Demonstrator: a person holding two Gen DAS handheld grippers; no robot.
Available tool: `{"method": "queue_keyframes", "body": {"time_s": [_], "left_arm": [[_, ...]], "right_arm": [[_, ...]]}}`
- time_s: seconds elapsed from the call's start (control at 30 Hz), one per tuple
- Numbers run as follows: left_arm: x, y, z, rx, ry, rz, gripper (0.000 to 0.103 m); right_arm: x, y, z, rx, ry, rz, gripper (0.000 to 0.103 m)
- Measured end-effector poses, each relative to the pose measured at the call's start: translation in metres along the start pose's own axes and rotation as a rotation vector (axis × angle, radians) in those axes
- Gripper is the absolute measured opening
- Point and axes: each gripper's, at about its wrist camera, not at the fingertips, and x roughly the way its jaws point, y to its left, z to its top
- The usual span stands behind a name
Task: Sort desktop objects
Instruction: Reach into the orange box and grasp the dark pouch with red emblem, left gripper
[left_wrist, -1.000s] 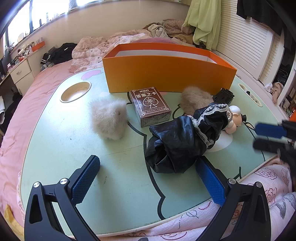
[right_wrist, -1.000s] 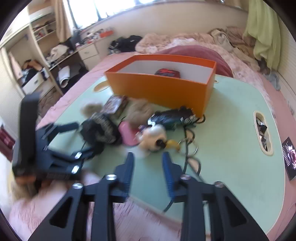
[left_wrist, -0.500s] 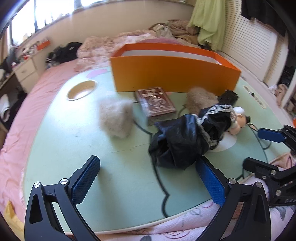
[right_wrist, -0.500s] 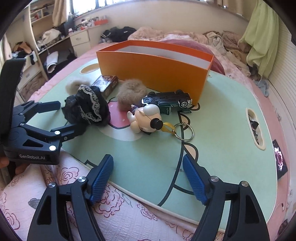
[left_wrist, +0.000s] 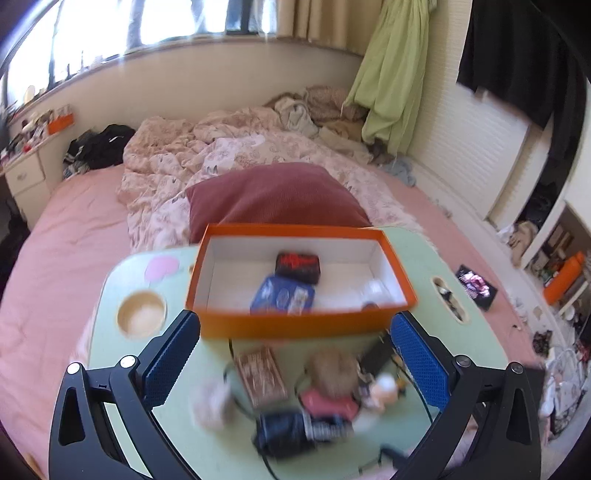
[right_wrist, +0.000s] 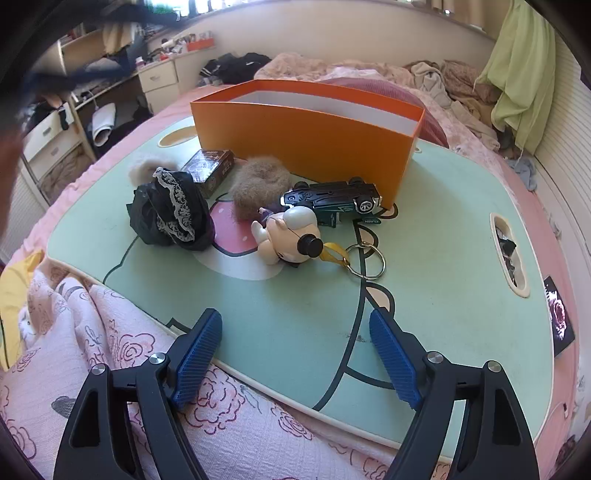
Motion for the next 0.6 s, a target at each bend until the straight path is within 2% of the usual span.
{"method": "queue_keyframes", "body": {"time_s": [0.1, 0.13, 0.2, 0.27, 0.33, 0.43, 0.5, 0.53, 0.6], "left_arm": [[0.053, -0.013, 0.032, 0.007, 0.112, 0.076, 0.099], [0.068, -0.019, 0.036, 0.018, 0.141, 0.089, 0.094], [0.100, -0.027, 0.044, 0.029, 0.214, 0.085, 0.092], [0.137, -0.027, 0.047, -0.010, 0.303, 0.092, 0.092], [0.174, -0.018, 0.050, -0.114, 0.394, 0.109, 0.092], [0.200, -0.014, 0.046, -0.172, 0.455, 0.098, 0.090], [0.206, -0.016, 0.042, -0.135, 0.469, 0.117, 0.069], [0.206, -0.018, 0.041, -0.100, 0.460, 0.147, 0.063], [0.201, -0.017, 0.039, -0.085, 0.448, 0.135, 0.063]], "right_arm": [[0.000, 0.000, 0.000, 0.000, 0.000, -0.001, 0.083], [0.000, 0.000, 0.000, 0.000, 0.000, -0.001, 0.083], [0.000, 0.000, 0.000, 0.000, -0.001, 0.001, 0.083], [0.001, -0.001, 0.000, 0.000, -0.004, 0.004, 0.083], [0.001, -0.002, 0.000, -0.001, -0.007, 0.007, 0.083], [0.001, -0.004, -0.001, 0.000, -0.010, 0.009, 0.084], [0.001, -0.003, -0.001, 0.000, -0.009, 0.009, 0.084], [0.001, -0.003, -0.001, 0.000, -0.009, 0.009, 0.084], [0.001, -0.002, -0.001, 0.001, -0.009, 0.008, 0.084]]}}
